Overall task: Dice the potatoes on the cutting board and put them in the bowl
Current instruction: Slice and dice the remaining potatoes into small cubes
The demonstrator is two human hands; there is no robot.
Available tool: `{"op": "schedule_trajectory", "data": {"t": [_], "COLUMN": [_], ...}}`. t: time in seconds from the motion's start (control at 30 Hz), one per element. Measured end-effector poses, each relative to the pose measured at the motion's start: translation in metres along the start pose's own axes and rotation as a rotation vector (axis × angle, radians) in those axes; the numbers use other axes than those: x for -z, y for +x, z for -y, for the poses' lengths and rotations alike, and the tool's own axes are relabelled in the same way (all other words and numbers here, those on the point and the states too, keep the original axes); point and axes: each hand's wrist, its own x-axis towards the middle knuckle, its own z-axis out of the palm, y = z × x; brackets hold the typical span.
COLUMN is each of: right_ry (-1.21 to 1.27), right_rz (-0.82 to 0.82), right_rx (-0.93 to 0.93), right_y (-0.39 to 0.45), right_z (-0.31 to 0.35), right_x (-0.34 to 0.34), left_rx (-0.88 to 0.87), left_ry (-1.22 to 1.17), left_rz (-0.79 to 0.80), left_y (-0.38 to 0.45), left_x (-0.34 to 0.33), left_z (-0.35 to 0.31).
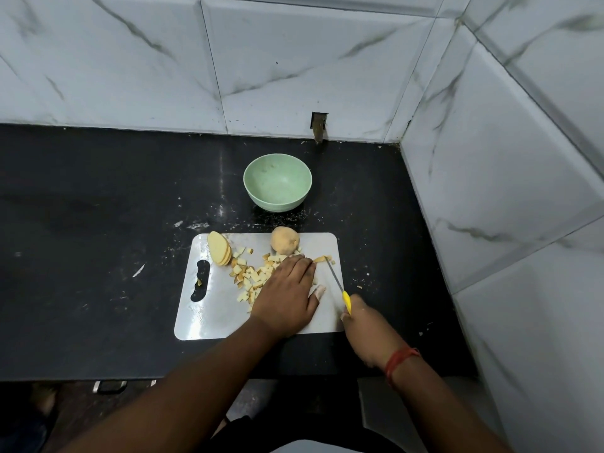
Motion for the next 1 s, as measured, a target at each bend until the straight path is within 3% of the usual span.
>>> {"op": "schedule_trajectory", "data": {"t": [0.8, 1.0], "right_ry": [-0.206, -0.130], "right_rz": [0.026, 0.098], "right_rx": [-0.012, 0.052], "right_y": [0.024, 0.024], "right_z": [0.011, 0.009], "right_x": [-0.007, -0.001], "left_rx": [0.003, 0.018], "left_ry": [-0.016, -0.004], "left_rz": [-0.016, 0.007], "left_y": [0.001, 0.001], "left_x": [0.000, 0.000], "left_z": [0.000, 0.000]}}
